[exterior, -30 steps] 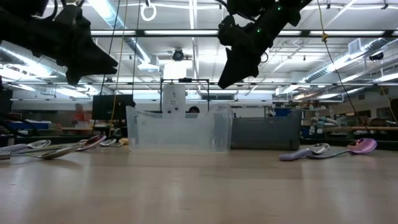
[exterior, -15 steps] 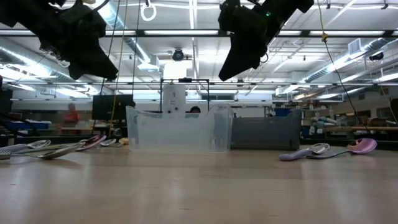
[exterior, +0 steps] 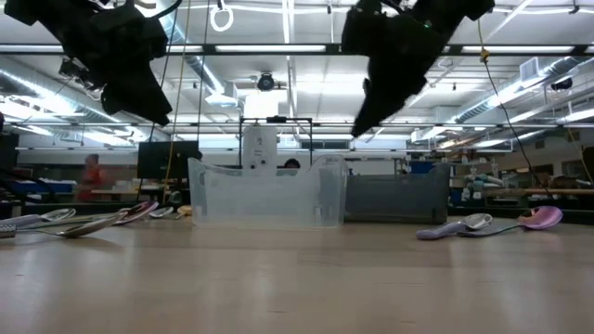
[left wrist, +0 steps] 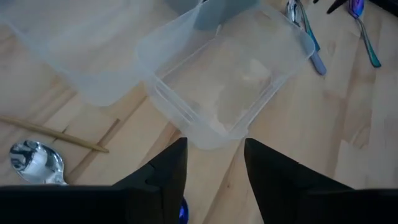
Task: Sort silverware by color (type)
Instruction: Put the purple spoon into the bottom transparent bin
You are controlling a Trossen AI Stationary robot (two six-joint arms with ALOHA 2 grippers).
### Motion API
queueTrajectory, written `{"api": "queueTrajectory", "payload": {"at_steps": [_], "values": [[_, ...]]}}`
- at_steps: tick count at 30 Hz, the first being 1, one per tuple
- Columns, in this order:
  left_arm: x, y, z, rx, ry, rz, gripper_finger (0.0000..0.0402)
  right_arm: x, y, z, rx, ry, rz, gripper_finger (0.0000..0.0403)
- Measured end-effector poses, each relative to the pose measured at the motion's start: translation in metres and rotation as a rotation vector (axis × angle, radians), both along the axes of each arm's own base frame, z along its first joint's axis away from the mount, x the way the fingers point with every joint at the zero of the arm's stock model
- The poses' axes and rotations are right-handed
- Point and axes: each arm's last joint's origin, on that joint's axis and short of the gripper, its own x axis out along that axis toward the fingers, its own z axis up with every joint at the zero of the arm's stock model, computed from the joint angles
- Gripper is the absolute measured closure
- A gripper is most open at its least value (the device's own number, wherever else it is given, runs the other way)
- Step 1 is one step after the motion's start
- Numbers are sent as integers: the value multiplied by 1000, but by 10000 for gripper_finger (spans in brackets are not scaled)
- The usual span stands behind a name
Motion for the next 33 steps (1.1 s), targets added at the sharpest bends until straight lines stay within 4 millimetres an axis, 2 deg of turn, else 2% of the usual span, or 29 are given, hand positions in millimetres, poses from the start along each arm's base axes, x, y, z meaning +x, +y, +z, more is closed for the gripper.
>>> {"api": "queueTrajectory", "payload": {"at_steps": [9, 12, 19, 23, 29, 33], "values": [[0, 0, 0, -16, 0, -3, 233, -20, 13, -24, -6, 152, 72, 280], [1, 0, -1, -16, 2, -3, 233, -25, 14, -32, -8, 182, 76, 254], [1, 0, 0, -16, 1, -2, 233, -25, 17, -33, 29, 183, 61, 179], [1, 0, 0, -15, 1, -2, 233, -26, 17, -31, 38, 202, 48, 158], [1, 0, 0, -14, 1, -3, 233, -12, 20, -31, 15, 282, 86, 156], [1, 0, 0, -11, 1, -5, 233, 1, 23, -39, -20, 416, 174, 156]]}}
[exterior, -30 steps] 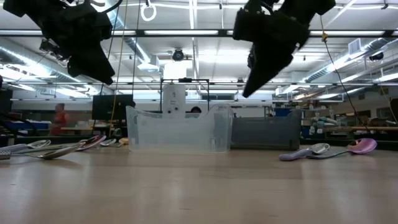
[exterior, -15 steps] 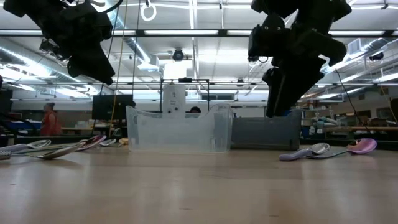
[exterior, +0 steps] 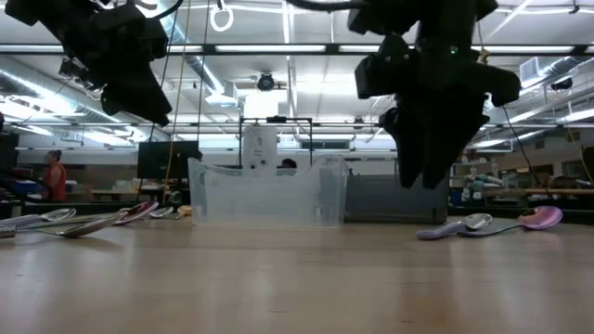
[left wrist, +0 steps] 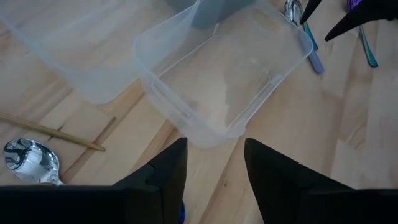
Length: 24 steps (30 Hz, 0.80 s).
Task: Sort silverware by color (type)
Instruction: Put the purple spoon into the bottom transparent bin
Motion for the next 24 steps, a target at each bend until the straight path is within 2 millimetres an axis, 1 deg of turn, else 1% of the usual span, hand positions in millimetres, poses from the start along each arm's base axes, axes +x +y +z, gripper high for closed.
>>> {"api": "queueTrajectory", "payload": {"at_steps": [2, 6, 11, 13, 19, 24], "values": [[0, 0, 0, 0, -1, 0, 233, 5, 1, -2, -9, 61, 52, 157], [0, 0, 0, 2, 2, -2, 233, 9, 2, -11, -39, 183, 151, 168], [0, 0, 0, 7, 4, -6, 233, 10, 2, -22, -23, 264, 211, 191], [0, 0, 0, 14, 5, -13, 233, 11, 1, -24, -22, 271, 228, 197], [0, 0, 0, 16, 6, -15, 233, 11, -1, -21, -22, 260, 282, 206], [0, 0, 0, 16, 6, -15, 233, 12, -1, -28, -30, 285, 342, 209]]}}
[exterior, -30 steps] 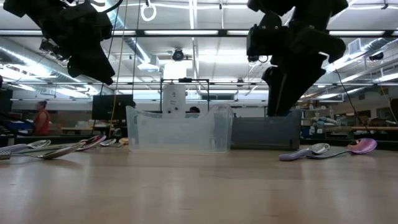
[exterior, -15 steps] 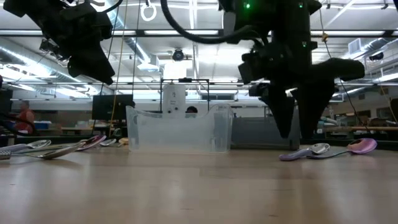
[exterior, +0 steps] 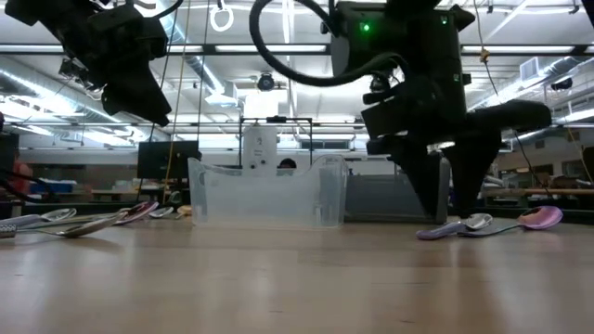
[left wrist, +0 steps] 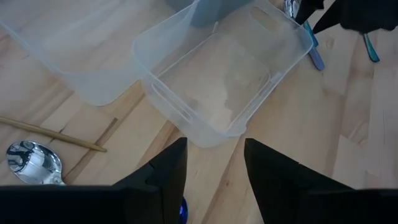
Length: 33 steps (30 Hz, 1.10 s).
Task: Sort silverware by color (type)
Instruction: Put the purple spoon into the bottom transparent bin
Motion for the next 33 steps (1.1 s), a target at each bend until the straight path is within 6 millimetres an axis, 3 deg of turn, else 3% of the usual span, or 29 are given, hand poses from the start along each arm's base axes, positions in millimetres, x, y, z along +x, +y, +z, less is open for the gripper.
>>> {"api": "queueTrajectory", "payload": {"at_steps": [16, 33], "values": [[0, 0, 0, 7, 3, -7, 233, -9, -9, -17, -18, 39, 23, 247], [0, 0, 0, 37, 7, -33, 233, -4, -11, -18, 16, -10, -6, 355]]}}
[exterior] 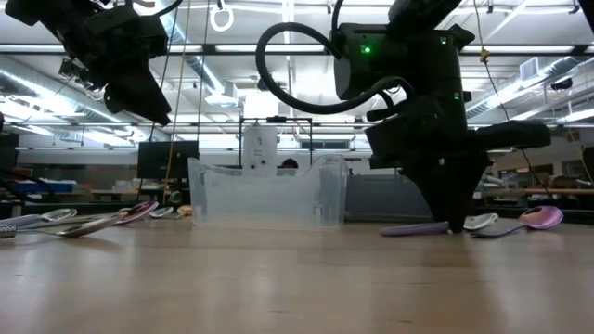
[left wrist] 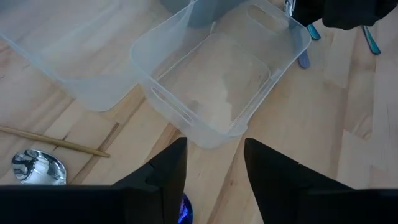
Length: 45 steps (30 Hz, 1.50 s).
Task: Sort silverware by color (type)
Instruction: Put the purple spoon into the bottom transparent bin
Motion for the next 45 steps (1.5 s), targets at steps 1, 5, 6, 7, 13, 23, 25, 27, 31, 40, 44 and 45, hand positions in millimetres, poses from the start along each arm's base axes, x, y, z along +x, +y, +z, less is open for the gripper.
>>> {"api": "queueTrajectory", "payload": {"at_steps": [1, 5, 6, 7, 13, 23, 25, 27, 31, 40, 44, 45], "values": [[0, 0, 0, 0, -1, 0, 233, 0, 0, 0, 0, 0, -8, 356], [0, 0, 0, 0, 0, 0, 233, 0, 1, 0, 0, 0, -18, 356], [0, 0, 0, 0, 0, 0, 233, 0, 1, 0, 0, -1, -17, 356], [0, 0, 0, 0, 0, 0, 233, 0, 1, 1, 1, -3, -17, 356], [0, 0, 0, 1, 0, 0, 233, 1, 2, 10, 17, -60, -21, 356], [0, 0, 0, 1, -1, 0, 233, 13, 5, 33, 156, -120, -69, 355], [0, 0, 0, 2, 0, 0, 233, 17, 6, 39, 170, -141, -79, 355], [0, 0, 0, 2, 0, 0, 233, 22, 6, 46, 193, -166, -91, 354], [0, 0, 0, 2, 0, 0, 233, 32, 4, 59, 254, -217, -129, 354], [0, 0, 0, 11, 2, -8, 233, 49, -17, 82, 437, -291, -302, 353], [0, 0, 0, 25, 10, -22, 233, 54, -30, 85, 470, -321, -389, 353], [-1, 0, -1, 26, 16, -23, 233, 55, -34, 86, 474, -330, -411, 353]]}}
